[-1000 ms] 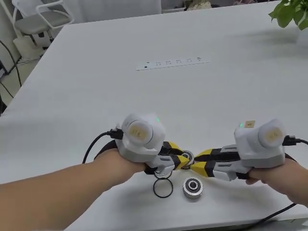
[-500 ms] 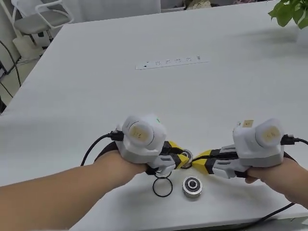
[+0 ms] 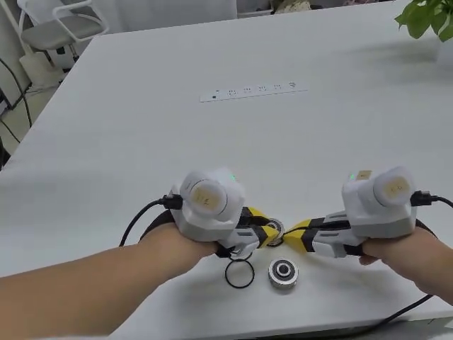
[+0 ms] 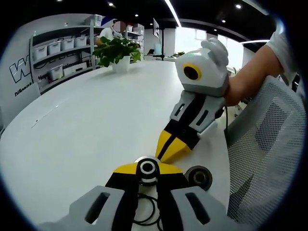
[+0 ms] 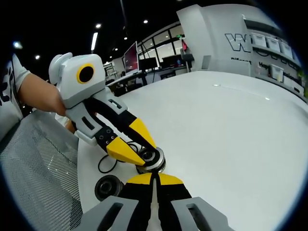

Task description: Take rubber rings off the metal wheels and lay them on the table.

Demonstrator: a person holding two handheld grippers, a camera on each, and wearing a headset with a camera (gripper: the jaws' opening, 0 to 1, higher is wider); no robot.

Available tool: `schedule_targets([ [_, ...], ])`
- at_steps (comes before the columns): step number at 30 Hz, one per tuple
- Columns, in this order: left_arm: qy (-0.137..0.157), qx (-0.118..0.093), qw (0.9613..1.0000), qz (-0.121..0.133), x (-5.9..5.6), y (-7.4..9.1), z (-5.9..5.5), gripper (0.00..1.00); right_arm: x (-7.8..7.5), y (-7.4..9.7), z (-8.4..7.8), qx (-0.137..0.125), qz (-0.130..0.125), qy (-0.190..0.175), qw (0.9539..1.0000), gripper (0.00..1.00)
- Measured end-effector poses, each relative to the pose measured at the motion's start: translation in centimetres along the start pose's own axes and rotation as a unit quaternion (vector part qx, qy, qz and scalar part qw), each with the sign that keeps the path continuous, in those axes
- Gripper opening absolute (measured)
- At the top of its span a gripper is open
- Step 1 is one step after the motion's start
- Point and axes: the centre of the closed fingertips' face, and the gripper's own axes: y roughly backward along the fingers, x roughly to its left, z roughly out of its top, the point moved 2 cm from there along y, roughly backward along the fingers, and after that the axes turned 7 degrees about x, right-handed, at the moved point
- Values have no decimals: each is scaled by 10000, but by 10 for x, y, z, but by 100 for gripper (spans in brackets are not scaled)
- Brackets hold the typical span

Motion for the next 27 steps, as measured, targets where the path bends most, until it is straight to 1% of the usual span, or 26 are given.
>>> schedule_targets([
  [7,19,8,10000,12,0,0,0,8,0,-1,0,59,-44,84,9999,0],
  [19,31,0,10000,13,0,0,0,8,0,-1,0,103,-34,78,9999,0],
  [22,31,-1,10000,16,0,0,0,8,0,-1,0,113,-33,32,9999,0],
  [24,31,-3,10000,19,0,0,0,8,-1,0,0,100,-10,-91,9999,0],
  [27,31,-6,10000,12,0,-1,0,8,-1,1,-1,69,24,-185,9998,0],
])
